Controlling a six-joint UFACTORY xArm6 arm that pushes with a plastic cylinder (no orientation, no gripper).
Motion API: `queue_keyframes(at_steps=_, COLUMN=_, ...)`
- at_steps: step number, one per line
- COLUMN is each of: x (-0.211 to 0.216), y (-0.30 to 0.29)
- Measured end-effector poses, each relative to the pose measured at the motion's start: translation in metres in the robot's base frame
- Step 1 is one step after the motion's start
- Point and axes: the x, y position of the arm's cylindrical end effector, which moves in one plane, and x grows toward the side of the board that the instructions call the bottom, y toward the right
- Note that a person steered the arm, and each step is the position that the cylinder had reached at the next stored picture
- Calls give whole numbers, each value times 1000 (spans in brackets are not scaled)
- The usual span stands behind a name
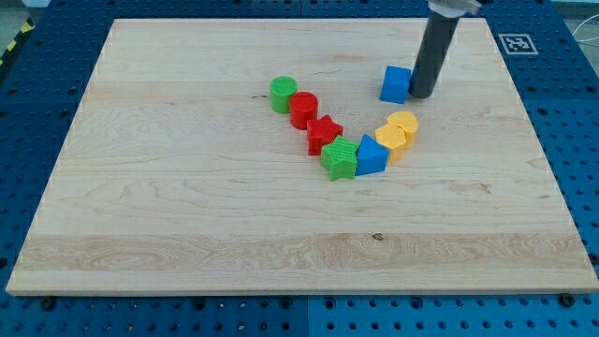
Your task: Push blue cube closer to yellow heart
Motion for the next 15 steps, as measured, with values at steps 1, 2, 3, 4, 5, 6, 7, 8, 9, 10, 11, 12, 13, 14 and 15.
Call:
queue_keyframes(at_steps=1, x=-36, y=-12)
queue_keyframes(at_steps=2, x=-63, y=-30)
queue_keyframes(at_steps=3, x=-66, y=-48)
queue_keyframes(at_steps=4, x=-61, y=-50)
queue_keyframes(at_steps=5, x=-48, y=-47)
queue_keyframes(at_steps=6, x=-29, y=-41)
queue_keyframes(at_steps=7, x=-12, y=-27)
queue_keyframes(at_steps=8, x=0, y=-18)
queue_keyframes(at_steps=9, x=-1, y=-20)
queue_keyframes(at_steps=10, x=-4, y=-31)
queue_keyframes(at_steps=11, x=-4, y=-38)
queue_keyframes(at_steps=12, x=-4, y=-38)
queue_keyframes(at_steps=13, x=-3, y=-38)
queue_keyframes(at_steps=14, x=3, y=-38)
queue_keyframes(at_steps=15, x=15, y=-38)
